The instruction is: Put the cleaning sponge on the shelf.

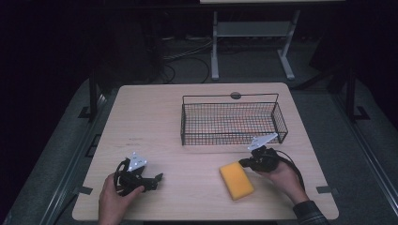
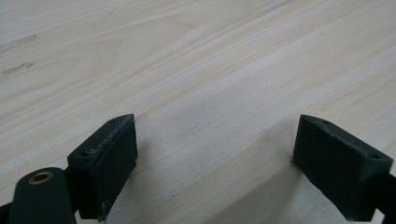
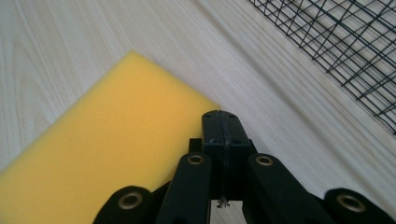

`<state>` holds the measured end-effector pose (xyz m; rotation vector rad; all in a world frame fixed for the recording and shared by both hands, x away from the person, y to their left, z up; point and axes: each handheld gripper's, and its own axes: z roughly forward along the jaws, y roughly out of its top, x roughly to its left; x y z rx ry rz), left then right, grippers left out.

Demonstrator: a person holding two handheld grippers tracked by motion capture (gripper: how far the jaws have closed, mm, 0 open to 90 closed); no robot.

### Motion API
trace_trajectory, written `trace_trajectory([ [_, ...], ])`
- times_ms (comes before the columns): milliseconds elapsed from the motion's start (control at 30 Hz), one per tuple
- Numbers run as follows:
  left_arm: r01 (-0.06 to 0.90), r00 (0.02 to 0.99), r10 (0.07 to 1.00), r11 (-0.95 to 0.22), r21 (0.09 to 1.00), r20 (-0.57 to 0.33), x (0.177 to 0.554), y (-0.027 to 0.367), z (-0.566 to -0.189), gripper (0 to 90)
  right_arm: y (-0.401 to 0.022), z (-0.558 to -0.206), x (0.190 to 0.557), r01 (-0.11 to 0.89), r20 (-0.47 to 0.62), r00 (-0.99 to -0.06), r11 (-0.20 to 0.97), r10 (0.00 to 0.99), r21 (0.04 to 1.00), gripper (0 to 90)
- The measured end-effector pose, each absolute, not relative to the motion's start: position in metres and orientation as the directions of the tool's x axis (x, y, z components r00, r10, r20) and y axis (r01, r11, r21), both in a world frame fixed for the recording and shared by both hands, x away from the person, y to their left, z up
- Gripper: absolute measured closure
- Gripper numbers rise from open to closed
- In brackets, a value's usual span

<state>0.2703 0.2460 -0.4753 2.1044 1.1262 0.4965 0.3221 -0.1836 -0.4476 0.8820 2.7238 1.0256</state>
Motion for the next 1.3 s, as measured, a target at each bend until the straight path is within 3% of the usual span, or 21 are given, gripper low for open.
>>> trace_trajectory([
  [1100, 0.571, 0.549, 0.836, -0.385, 0.725, 0.011, 0.270, 0.246, -0.475, 12.8, -0.156, -0.442, 0.331, 0.477, 0.102, -0.838, 0.629, 0.536, 0.614, 89.7],
  [1300, 0.571, 0.549, 0.836, -0.385, 0.725, 0.012, 0.270, 0.246, -0.475, 12.8, -0.170, -0.436, 0.330, 0.543, 0.125, -0.791, 0.594, 0.599, 0.593, 76.0],
])
